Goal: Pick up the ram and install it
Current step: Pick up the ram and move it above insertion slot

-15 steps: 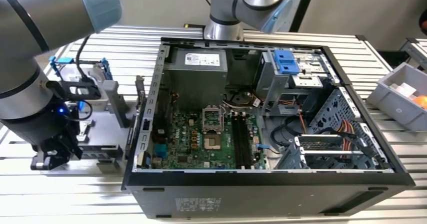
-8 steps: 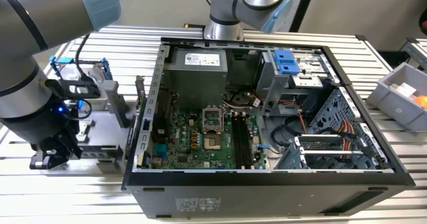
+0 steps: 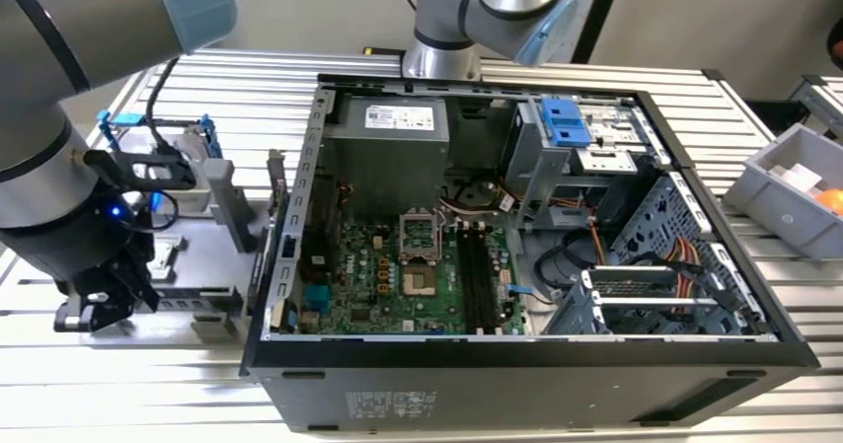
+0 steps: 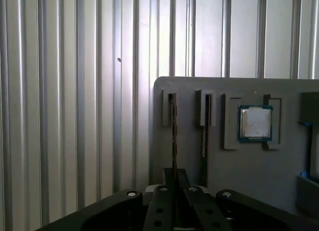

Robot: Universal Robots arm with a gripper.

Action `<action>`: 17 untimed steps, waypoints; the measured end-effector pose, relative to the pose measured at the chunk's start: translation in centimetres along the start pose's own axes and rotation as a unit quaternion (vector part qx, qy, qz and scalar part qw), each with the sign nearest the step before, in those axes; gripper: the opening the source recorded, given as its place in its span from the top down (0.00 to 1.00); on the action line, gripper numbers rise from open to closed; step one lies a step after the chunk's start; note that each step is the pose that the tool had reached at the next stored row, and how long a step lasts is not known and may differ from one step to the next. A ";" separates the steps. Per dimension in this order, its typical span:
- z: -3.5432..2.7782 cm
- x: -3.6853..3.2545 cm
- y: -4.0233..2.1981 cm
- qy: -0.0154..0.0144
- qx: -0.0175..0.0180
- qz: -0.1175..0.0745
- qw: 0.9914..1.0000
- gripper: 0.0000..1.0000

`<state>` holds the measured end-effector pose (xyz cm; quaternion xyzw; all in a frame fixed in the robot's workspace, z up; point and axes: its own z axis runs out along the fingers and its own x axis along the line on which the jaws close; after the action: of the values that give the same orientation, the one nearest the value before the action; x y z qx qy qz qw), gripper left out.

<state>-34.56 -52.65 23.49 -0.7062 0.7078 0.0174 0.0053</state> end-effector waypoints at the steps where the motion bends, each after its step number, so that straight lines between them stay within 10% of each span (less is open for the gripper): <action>1: -0.14 -0.01 0.00 0.000 0.000 0.000 1.000 1.00; 17: -2.50 -0.08 0.04 0.000 0.000 0.000 1.000 1.00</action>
<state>-34.56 -52.65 26.00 -0.7062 0.7078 0.0174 0.0053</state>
